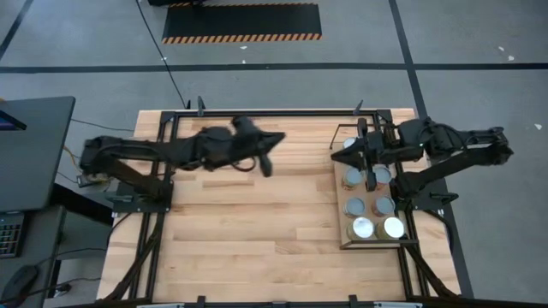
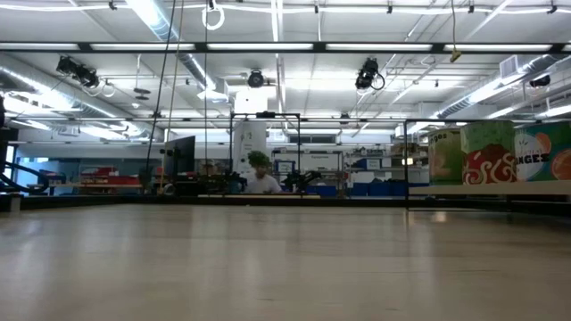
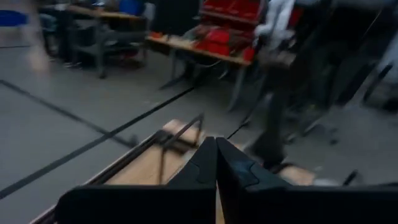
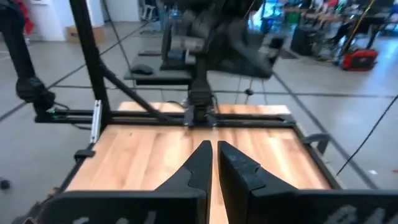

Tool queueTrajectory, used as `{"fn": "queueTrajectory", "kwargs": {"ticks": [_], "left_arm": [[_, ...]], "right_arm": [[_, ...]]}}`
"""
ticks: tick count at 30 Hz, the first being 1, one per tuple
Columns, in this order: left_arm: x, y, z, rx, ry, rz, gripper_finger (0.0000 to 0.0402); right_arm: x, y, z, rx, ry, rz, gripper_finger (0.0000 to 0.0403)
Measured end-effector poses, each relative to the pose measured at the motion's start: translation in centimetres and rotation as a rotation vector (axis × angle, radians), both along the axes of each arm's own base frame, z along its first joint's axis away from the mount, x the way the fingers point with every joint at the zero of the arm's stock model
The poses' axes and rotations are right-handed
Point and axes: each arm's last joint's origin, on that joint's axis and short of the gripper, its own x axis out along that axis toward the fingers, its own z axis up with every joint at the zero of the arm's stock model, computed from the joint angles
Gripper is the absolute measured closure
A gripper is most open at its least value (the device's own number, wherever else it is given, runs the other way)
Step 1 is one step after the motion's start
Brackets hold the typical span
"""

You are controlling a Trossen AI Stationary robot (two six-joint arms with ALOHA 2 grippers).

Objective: Pick and place cans onto a shelf
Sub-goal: Return to Home Position

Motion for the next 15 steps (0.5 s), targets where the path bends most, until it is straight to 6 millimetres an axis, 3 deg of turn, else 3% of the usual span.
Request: {"fn": "queueTrajectory", "kwargs": {"ticks": [6, 10, 15], "left_arm": [[-3.9, 0.4, -3.0, 0.083, 0.186, 0.113, 0.0383], [-4.3, 0.3, -4.3, -0.033, 0.143, 0.152, 0.0376], [-4.6, 0.5, -8.2, -0.027, 0.199, 0.19, 0.0379]], "right_arm": [[-0.2, -0.4, 0.2, -0.026, -0.014, -0.047, 0.0371], [0.1, -0.4, 0.2, 0.02, -0.026, -0.039, 0.0369], [-0.4, -0.4, -0.1, -0.023, 0.016, -0.028, 0.0369]]}}
